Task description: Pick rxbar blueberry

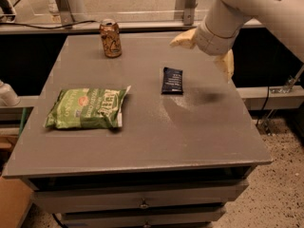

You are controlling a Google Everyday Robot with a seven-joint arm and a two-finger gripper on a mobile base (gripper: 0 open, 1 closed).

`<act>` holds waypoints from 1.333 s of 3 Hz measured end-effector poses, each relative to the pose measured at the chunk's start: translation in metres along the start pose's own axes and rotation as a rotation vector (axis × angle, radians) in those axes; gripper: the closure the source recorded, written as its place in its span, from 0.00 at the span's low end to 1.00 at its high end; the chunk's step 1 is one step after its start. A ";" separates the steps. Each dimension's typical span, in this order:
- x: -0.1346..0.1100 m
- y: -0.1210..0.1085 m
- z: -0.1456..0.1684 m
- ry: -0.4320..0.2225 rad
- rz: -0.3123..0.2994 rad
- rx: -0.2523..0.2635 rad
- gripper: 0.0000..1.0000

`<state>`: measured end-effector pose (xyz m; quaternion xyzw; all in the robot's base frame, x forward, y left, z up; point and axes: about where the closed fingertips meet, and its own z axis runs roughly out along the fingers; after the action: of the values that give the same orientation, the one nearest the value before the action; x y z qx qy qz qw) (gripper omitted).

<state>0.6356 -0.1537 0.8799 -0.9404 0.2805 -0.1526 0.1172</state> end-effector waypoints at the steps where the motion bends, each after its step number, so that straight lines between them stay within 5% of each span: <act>1: -0.003 -0.011 0.016 0.049 -0.067 -0.043 0.00; 3: -0.019 -0.016 0.066 0.119 -0.133 -0.171 0.00; 4: -0.027 -0.024 0.079 0.130 -0.139 -0.215 0.19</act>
Offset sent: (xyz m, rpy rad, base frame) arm 0.0162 0.0397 -0.0695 -0.3074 -0.0334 0.0675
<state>0.6540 -0.1085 0.8081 -0.9529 0.2363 -0.1899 -0.0133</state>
